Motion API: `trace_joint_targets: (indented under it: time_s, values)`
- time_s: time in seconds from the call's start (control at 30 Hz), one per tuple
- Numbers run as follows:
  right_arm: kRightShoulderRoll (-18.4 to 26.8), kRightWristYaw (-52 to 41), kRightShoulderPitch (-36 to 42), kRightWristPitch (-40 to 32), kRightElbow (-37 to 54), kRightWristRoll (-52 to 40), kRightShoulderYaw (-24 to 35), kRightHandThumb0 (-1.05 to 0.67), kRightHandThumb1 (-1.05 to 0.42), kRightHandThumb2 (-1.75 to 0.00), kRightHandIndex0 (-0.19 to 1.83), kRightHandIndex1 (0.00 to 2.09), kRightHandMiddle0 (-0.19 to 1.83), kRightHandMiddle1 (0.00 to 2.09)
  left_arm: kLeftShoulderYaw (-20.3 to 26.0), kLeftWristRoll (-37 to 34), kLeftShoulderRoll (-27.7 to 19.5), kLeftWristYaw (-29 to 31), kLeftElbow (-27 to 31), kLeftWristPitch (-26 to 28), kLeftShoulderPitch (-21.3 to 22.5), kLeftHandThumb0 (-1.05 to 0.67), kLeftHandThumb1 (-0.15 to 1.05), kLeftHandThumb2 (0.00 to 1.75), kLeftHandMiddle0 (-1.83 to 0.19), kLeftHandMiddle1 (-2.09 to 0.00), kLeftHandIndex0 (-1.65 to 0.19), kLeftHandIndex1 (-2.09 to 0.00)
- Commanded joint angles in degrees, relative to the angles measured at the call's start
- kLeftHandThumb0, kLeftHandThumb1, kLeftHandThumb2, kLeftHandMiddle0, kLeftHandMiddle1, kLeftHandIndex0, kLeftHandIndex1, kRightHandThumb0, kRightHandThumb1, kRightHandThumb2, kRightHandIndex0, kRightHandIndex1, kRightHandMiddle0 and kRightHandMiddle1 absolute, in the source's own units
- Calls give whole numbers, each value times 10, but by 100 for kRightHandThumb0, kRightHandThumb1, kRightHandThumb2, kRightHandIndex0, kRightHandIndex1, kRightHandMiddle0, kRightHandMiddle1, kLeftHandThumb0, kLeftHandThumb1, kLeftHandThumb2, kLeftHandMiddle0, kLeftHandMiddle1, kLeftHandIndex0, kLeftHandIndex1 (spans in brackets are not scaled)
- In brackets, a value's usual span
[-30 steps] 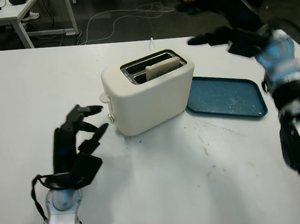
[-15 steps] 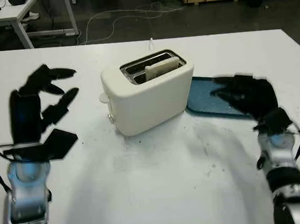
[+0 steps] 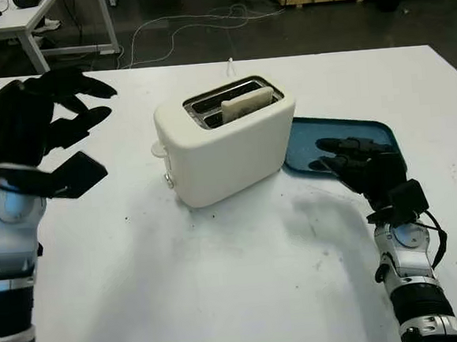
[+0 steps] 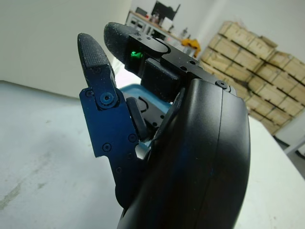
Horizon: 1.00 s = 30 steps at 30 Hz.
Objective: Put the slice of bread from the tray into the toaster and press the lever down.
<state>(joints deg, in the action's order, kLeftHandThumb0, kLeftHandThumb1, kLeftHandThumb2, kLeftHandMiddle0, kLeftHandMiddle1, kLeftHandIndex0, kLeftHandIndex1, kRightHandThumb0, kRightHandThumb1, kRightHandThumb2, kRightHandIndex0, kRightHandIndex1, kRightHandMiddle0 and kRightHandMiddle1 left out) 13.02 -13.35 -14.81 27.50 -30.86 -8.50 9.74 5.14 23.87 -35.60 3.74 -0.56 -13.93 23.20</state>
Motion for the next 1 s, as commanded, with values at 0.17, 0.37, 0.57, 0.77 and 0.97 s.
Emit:
trace_joint_targets:
  time_s: [0.17, 0.37, 0.57, 0.77, 0.97]
  values:
    - [-6, 3, 3, -7, 6, -3, 6, -48, -82, 0, 123, 29, 122, 0, -60, 52, -65, 48, -52, -75, 61, -26, 73, 0, -114, -81, -120, -25]
    - [-10, 7, 2, -3, 2, -2, 9, -46, -82, 0, 124, 27, 122, 0, -96, 42, -68, 85, -117, -121, 109, -29, 72, 0, -123, -76, -126, -17]
    - [-12, 5, 2, 0, 0, -5, 10, -46, -82, 0, 124, 26, 122, 0, -119, 41, -66, 116, -145, -136, 130, -32, 74, 1, -118, -91, -132, -12]
    - [-15, 8, 2, -1, 4, -4, 9, -47, -81, 0, 125, 26, 123, 0, -134, 48, -62, 119, -164, -143, 143, -36, 76, 1, -115, -97, -135, -11]
    - [-16, 17, 2, -3, 8, 4, 9, -48, -81, 0, 126, 25, 124, 0, -140, 45, -59, 116, -180, -152, 150, -35, 79, 1, -111, -100, -135, -9]
